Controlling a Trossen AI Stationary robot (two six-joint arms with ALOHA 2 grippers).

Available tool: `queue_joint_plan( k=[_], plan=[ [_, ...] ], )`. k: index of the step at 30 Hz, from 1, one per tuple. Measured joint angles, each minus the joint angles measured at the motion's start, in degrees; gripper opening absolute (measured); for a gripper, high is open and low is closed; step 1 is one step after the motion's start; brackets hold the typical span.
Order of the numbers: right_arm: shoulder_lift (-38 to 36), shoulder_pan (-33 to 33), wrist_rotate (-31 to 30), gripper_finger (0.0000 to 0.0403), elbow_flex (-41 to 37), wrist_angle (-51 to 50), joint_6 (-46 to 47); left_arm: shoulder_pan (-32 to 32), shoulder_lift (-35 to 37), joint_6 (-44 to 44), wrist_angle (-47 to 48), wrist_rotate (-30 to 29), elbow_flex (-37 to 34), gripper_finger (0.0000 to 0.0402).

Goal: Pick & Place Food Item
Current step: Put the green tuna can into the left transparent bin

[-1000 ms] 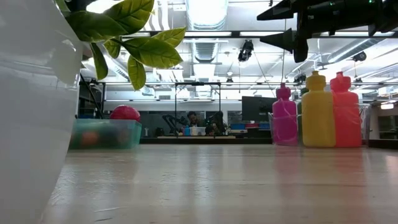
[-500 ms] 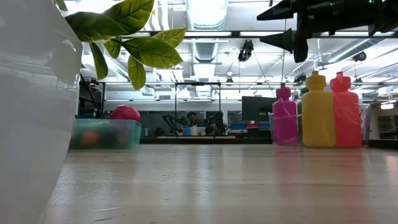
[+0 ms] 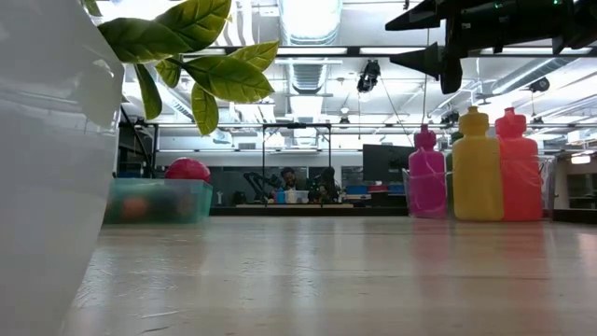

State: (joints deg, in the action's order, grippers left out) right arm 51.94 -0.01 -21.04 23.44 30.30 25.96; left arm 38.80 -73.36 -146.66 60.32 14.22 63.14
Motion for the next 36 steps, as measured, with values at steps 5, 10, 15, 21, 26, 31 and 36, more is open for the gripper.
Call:
queue_joint_plan(
  k=[5,10,15,21,26,31,36],
  plan=[
    [0.0,-0.01,0.0,0.0276,0.0,0.0,0.01,0.48,-0.02,-0.76,-7.16,1.41,-6.01,0.014],
    [0.0,-0.02,0.02,0.0276,0.0,0.01,0.0,1.09,-0.02,-3.75,-13.21,3.95,-11.93,0.014],
    [0.0,-0.02,0.02,0.0276,0.0,0.01,0.0,1.92,-0.01,-6.17,-17.59,4.93,-15.63,0.014],
    [0.0,-0.02,0.02,0.0276,0.0,-0.02,0.0,2.04,0.0,-7.04,-18.58,4.86,-18.3,0.014],
    [0.0,0.0,0.02,0.0276,0.0,-0.02,0.0,2.04,0.0,-7.73,-20.69,4.84,-20.49,0.014],
    [0.0,-0.01,0.01,0.0276,0.0,-0.01,0.01,2.04,0.0,-7.88,-22.93,4.48,-22.39,0.014],
    [0.0,-0.02,0.02,0.0276,0.0,0.01,0.0,2.04,0.0,-7.88,-23.21,4.23,-23.11,0.014]
  ],
)
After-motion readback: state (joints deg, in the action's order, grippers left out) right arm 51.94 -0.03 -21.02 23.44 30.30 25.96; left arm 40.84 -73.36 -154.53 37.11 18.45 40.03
